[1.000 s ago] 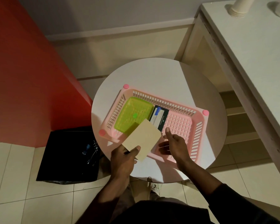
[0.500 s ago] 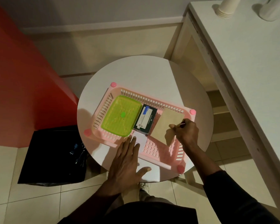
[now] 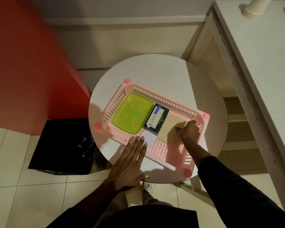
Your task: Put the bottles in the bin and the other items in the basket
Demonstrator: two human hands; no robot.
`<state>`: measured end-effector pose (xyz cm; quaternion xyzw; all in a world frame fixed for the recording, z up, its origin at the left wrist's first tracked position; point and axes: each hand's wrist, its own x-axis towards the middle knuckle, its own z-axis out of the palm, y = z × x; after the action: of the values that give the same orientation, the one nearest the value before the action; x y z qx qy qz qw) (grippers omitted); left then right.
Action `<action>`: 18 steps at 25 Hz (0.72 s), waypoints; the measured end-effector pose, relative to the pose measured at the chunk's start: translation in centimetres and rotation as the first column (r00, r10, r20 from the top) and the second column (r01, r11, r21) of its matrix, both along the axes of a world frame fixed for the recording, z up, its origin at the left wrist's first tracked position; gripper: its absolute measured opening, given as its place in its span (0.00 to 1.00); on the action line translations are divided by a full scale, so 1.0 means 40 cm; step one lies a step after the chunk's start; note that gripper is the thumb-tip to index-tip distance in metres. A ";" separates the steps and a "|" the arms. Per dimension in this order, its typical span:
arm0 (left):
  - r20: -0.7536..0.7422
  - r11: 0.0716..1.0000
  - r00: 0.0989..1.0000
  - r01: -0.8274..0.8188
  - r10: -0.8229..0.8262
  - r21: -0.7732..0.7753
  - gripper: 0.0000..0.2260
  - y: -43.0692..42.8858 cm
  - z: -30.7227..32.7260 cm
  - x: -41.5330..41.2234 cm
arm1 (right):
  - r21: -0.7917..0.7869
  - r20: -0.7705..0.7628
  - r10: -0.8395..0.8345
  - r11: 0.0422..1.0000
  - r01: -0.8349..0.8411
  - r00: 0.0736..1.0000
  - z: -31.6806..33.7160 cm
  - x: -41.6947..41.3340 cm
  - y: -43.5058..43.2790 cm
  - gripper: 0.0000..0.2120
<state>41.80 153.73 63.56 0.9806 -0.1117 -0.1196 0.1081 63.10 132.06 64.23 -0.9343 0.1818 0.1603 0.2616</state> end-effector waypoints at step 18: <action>-0.080 0.992 0.996 -0.038 0.047 0.117 0.54 -0.033 0.087 0.000 | -0.212 0.072 0.609 0.783 -0.584 0.790 -0.003 -0.111 -0.002 0.32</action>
<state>41.81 152.41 67.04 0.9815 -0.0792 -0.1640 0.0586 58.64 131.98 64.11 -0.9719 -0.1282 0.1537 0.1242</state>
